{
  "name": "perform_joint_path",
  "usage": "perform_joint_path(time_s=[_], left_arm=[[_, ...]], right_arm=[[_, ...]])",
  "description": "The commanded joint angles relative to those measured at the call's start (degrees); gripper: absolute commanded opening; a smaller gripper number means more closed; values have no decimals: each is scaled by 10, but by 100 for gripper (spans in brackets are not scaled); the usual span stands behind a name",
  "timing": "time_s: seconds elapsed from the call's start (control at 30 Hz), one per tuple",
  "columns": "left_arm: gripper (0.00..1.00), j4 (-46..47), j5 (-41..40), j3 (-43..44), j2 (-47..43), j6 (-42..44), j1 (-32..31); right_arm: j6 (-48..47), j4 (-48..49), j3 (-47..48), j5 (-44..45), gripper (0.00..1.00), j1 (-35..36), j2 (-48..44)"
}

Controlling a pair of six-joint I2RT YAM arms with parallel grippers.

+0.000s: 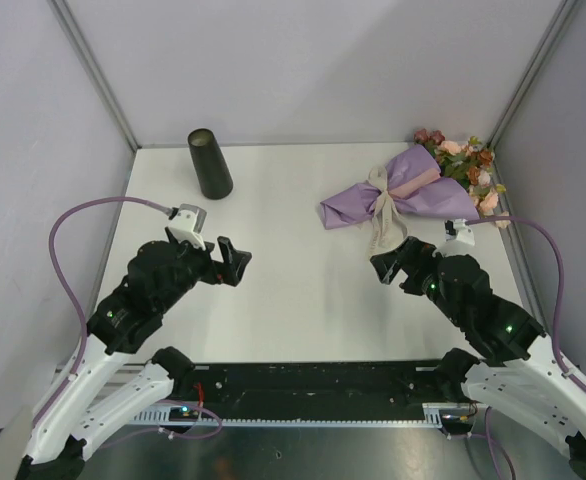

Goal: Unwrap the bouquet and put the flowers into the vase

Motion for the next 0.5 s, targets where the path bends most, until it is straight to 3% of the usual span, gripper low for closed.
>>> perform_joint_path(time_s=[0.0,0.27,0.47], left_arm=[[100,16,-5,13,-5,-10,-2],[100,16,-15,13,-4,-11,-2],[100,7,-34,-1,-31,-20,-4]], right_arm=[[14,6,2,12,99,-3,-2],[28,34,-20,58,99,-3,14],[37,110,-41,157,99,-6,87]])
